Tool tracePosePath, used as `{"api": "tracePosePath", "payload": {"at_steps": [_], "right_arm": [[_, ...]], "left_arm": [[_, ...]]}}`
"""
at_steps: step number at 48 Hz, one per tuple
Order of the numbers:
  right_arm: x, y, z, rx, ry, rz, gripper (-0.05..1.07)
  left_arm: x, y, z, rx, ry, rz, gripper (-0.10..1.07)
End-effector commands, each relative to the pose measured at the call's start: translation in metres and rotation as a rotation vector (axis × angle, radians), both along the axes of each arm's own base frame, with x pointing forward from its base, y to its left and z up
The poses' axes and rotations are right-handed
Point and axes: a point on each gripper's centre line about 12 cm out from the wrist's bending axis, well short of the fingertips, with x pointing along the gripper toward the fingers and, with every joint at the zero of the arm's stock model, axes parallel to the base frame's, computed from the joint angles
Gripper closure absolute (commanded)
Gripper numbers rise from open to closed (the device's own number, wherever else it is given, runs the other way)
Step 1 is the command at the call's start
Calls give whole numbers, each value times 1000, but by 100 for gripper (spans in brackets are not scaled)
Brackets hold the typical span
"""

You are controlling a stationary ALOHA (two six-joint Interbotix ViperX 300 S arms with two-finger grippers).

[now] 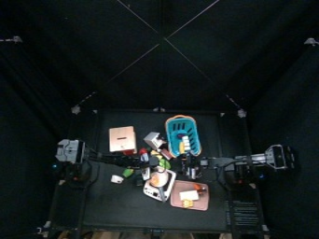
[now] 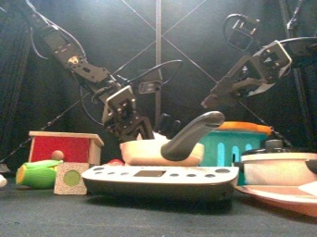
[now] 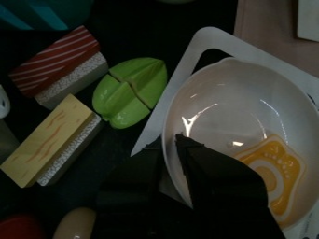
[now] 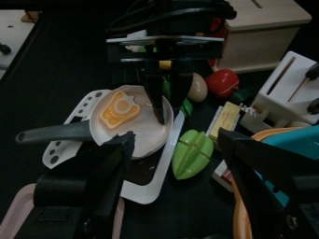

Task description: Grab pan

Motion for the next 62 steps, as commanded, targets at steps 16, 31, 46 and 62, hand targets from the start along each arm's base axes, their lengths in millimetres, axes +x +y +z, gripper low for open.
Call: {"api": "tracePosePath", "payload": {"at_steps": [16, 31, 46, 62], "right_arm": [[2, -2, 7, 2, -29, -6, 2], [2, -2, 6, 2, -23, -6, 2], [4, -2, 4, 0, -17, -6, 2], [4, -2, 4, 2, -15, -7, 2]], "left_arm": [[1, 0, 23, 3, -34, -7, 52], [-2, -1, 25, -7, -4, -4, 54], [-3, 1, 26, -8, -4, 2, 55], [-5, 2, 25, -23, -1, 18, 69]]}}
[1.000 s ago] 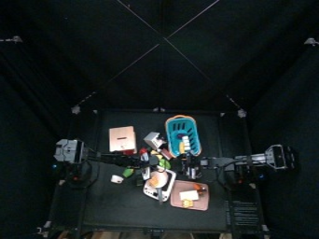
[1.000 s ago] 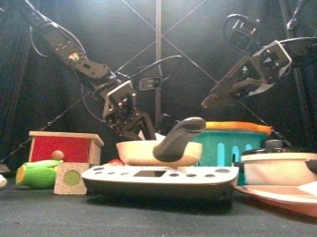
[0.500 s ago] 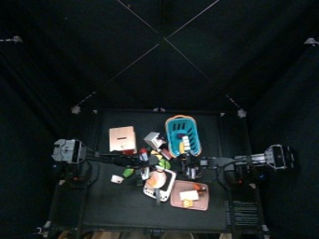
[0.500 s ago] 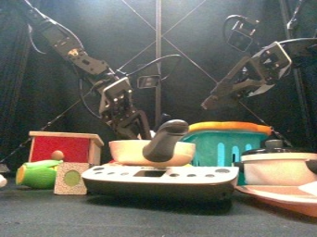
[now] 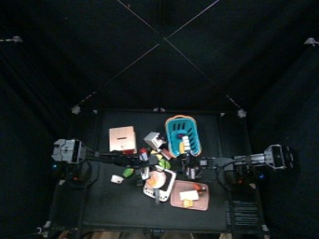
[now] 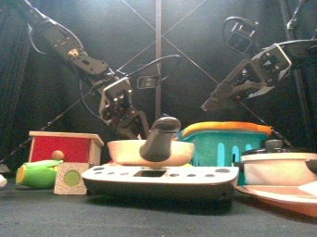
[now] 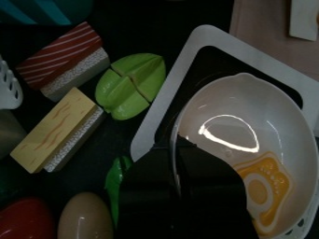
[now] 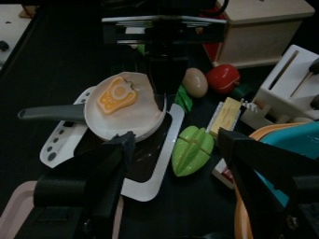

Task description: Grab pan

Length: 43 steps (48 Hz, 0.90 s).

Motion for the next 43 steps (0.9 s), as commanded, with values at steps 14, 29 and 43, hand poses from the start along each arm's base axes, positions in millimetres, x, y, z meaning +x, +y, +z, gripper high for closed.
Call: {"api": "tracePosePath", "payload": {"at_steps": [14, 29, 43], "right_arm": [[3, -2, 8, 0, -32, -5, 2], [3, -2, 8, 1, -29, -7, 2], [5, -2, 5, 0, -20, -6, 2]], "left_arm": [[-1, 2, 15, -46, -46, 50, 69], [-5, 2, 18, -40, -70, 51, 69], [-7, 4, 20, -33, -108, 58, 69]]}}
